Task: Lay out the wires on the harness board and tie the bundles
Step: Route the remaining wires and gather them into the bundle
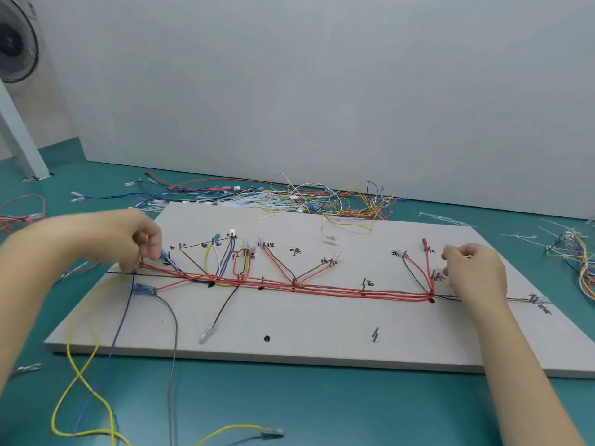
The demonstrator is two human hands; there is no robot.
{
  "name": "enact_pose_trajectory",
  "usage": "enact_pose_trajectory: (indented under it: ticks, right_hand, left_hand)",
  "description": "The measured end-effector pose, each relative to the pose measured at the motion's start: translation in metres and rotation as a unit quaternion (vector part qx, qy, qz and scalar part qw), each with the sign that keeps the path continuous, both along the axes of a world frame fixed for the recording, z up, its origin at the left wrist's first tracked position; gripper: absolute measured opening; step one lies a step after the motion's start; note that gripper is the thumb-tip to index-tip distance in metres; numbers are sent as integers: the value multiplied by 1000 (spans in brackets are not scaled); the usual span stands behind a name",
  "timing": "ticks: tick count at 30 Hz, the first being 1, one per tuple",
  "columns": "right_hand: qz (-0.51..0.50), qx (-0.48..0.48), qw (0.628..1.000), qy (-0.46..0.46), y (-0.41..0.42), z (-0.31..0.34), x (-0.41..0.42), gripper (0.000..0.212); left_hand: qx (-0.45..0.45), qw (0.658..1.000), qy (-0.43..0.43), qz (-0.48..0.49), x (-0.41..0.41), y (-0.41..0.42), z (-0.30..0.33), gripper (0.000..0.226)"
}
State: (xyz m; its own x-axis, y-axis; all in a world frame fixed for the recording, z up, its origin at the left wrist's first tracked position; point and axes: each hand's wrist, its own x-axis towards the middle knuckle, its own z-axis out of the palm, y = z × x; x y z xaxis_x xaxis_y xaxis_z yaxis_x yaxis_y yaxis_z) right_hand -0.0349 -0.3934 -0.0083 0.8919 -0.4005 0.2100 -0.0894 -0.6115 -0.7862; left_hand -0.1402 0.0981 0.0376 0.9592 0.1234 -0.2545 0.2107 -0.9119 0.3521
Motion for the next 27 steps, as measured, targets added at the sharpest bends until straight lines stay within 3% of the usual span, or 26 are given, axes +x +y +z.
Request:
enact_pose_trajectory:
  ticks: [7,14,17,20,24,27]
  right_hand:
    - [41,24,999,-2,9,1,-5,20]
    - [79,40,995,-35,28,0,-7,21]
    - [110,48,992,-43,47,1,-11,19]
    - [145,75,985,-55,68,8,-19,18]
    - [260,155,953,-5,106,22,-45,19]
    - [380,230,893,76,138,29,-73,27]
  left_hand:
    - [-12,1000,1,2,-5,13,-22,42]
    - [-51,998,-16,-19,-13,32,-26,26]
    - [-89,995,-39,-12,-18,32,-26,61]
    - [-110,992,-51,-37,-20,14,-19,68]
    - [-197,973,-58,-105,-10,-35,-2,42]
    - [-276,950,-77,-122,-3,-75,11,24]
